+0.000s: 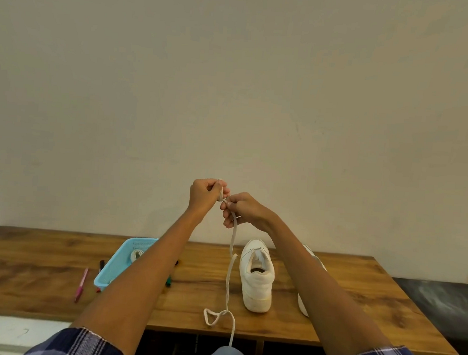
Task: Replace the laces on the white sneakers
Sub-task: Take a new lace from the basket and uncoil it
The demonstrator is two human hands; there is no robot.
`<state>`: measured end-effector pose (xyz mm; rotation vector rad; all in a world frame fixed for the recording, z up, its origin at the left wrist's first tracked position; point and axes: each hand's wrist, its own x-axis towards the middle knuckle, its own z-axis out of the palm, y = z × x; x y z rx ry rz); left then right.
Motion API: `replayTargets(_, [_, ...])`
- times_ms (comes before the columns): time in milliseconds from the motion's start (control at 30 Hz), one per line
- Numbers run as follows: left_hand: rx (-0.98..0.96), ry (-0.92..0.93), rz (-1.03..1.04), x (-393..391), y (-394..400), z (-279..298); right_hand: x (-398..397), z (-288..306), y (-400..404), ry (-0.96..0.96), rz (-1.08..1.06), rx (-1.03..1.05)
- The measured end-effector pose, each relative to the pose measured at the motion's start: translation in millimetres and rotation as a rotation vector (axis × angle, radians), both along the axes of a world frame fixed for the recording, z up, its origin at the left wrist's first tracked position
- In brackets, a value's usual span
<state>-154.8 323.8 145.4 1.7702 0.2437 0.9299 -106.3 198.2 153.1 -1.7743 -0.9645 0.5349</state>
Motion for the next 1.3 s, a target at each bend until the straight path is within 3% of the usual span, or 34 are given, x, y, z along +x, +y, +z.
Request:
replayTargets(233, [0.162, 0.205, -0.172, -5.4, 9.2, -7.7, 6.4, 6.0, -4.0, 0.149, -0.153, 0.194])
replayTargets(400, [-0.049, 0.238, -0.353, -6.9, -1.8, -9.2, 11.2, 14.9, -3.1, 0.191, -0.25, 0.236])
replayTargets(500, [-0.062, 0.251, -0.435, -6.9, -8.1, -7.3, 12.8, 16.9, -2.5, 0.157, -0.277, 0.222])
replayTargets(767, [-0.067, 0.214, -0.328, -10.0, 1.2, -14.3, 15.6, 19.0, -0.7, 0.13, -0.313, 0.225])
replayTargets(1067, [-0.008, 0.269, -0.39, -16.2, -2.5, -5.2, 19.1, 9.2, 6.8, 0.153, -0.355, 0.229])
replayTargets(1200, [-0.087, 0.229, -0.39, -19.8, -7.1, 1.4, 20.5, -5.9, 8.3, 0.077, -0.313, 0.149])
replayTargets(1300, [-0.326, 0.109, -0.397, -21.1, -8.5, 6.3, 18.8, -11.1, 7.0, 0.056, -0.296, 0.103])
